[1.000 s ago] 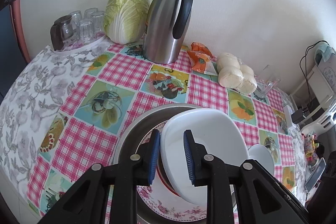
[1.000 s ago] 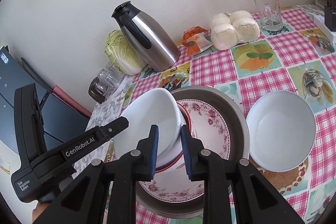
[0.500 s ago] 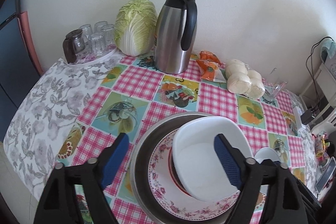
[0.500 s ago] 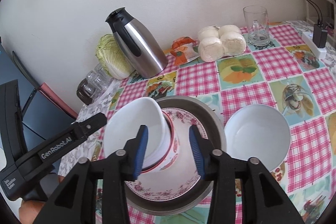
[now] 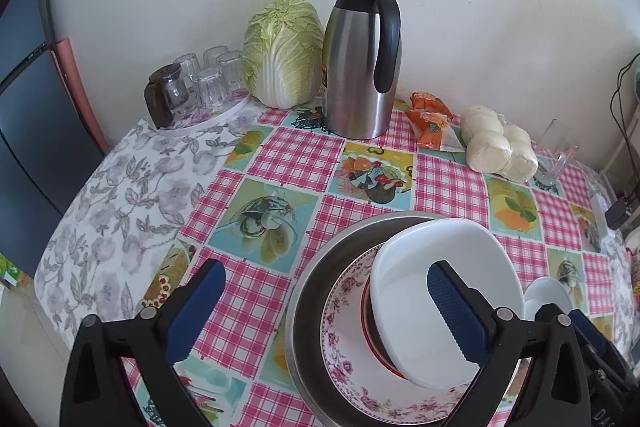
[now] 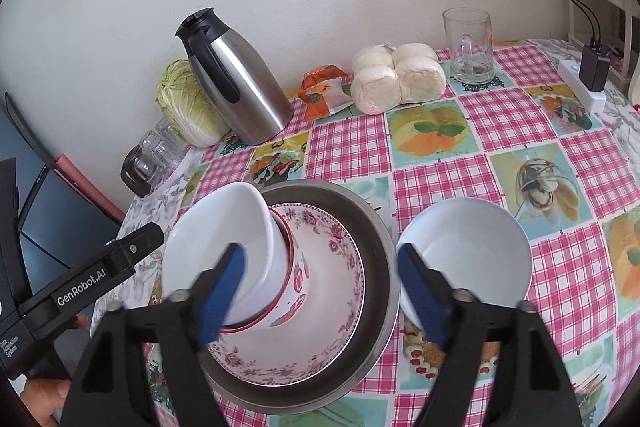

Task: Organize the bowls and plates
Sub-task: 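Open the left gripper to release the white square bowl, then move both grippers toward the pale blue bowl on the table, then close the right gripper on the pale blue bowl's rim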

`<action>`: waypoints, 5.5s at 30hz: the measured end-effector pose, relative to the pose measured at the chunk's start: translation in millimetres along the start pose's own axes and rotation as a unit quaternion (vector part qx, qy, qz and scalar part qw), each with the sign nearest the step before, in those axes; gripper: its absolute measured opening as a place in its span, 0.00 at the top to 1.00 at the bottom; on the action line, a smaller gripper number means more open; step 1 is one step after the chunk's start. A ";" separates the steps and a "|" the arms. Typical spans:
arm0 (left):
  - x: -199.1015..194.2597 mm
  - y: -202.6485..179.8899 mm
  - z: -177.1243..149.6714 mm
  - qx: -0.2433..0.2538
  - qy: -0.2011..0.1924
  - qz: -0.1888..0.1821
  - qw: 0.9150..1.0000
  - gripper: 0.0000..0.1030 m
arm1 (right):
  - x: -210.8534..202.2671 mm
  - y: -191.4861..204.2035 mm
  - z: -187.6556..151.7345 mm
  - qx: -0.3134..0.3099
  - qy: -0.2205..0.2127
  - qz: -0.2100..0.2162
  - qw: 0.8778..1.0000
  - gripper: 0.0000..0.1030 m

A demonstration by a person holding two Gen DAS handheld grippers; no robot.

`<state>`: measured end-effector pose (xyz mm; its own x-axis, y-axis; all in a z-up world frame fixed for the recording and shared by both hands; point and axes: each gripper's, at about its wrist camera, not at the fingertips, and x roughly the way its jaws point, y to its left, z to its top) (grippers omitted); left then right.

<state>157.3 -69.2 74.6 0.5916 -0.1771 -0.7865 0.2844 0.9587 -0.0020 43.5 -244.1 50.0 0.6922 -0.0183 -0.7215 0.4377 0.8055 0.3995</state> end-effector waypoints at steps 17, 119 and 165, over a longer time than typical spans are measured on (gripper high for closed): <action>-15.6 -16.7 -2.8 -0.001 -0.020 0.024 0.999 0.00 | -19.1 -20.4 7.4 -0.005 -0.010 -0.007 1.000 0.09; 28.7 -174.9 -96.3 -0.176 0.161 -0.153 0.959 0.35 | 5.5 -176.8 -7.8 0.056 0.052 -0.002 0.997 0.91; -13.6 -185.1 -63.6 -0.083 0.086 -0.214 0.969 0.78 | -50.0 -154.5 11.5 0.053 -0.011 0.001 0.999 0.89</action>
<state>48.7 -230.1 46.3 0.3078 -0.5405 -0.7830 0.3417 0.8309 -0.4392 -52.1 -374.4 30.8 0.7050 -0.0299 -0.7085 0.4937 0.7379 0.4602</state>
